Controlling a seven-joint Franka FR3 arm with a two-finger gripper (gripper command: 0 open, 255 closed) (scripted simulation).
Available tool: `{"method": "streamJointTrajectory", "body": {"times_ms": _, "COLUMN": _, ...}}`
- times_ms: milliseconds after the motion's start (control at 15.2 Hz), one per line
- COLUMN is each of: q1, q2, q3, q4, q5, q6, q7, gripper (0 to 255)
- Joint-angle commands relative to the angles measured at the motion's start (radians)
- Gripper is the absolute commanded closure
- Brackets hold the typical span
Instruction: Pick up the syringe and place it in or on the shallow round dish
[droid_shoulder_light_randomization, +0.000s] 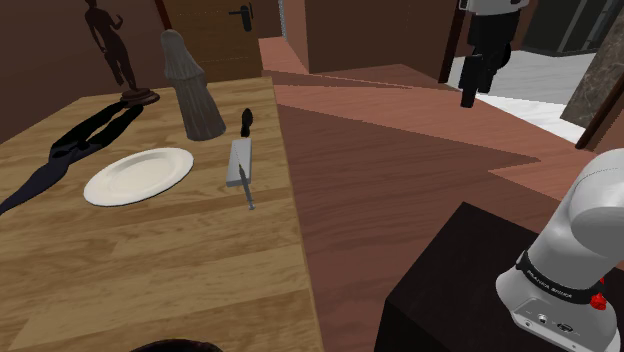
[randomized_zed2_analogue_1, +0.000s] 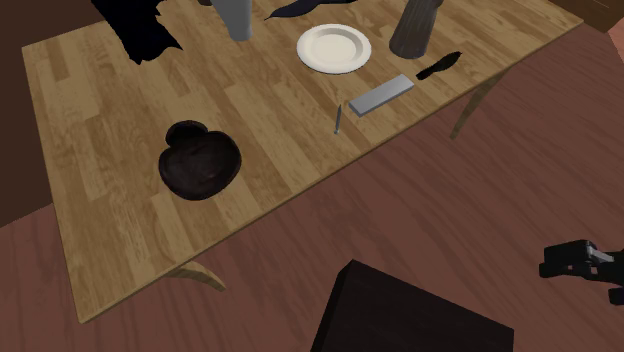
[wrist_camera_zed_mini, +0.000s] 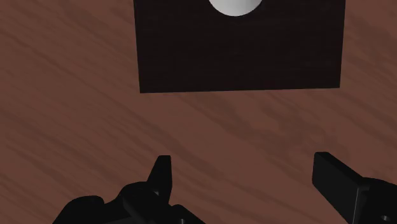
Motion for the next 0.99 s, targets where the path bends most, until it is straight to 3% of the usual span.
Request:
{"method": "streamJointTrajectory", "body": {"times_ms": 0, "q1": 0.0, "q2": 0.0, "q3": 0.0, "q4": 0.0, "q5": 0.0, "q6": 0.0, "q7": 0.0, "gripper": 0}}
{"method": "streamJointTrajectory", "body": {"times_ms": 924, "q1": 0.18, "q2": 0.233, "q3": 0.083, "q4": -0.046, "q5": 0.145, "q6": 0.448, "q7": -0.08, "gripper": 0}}
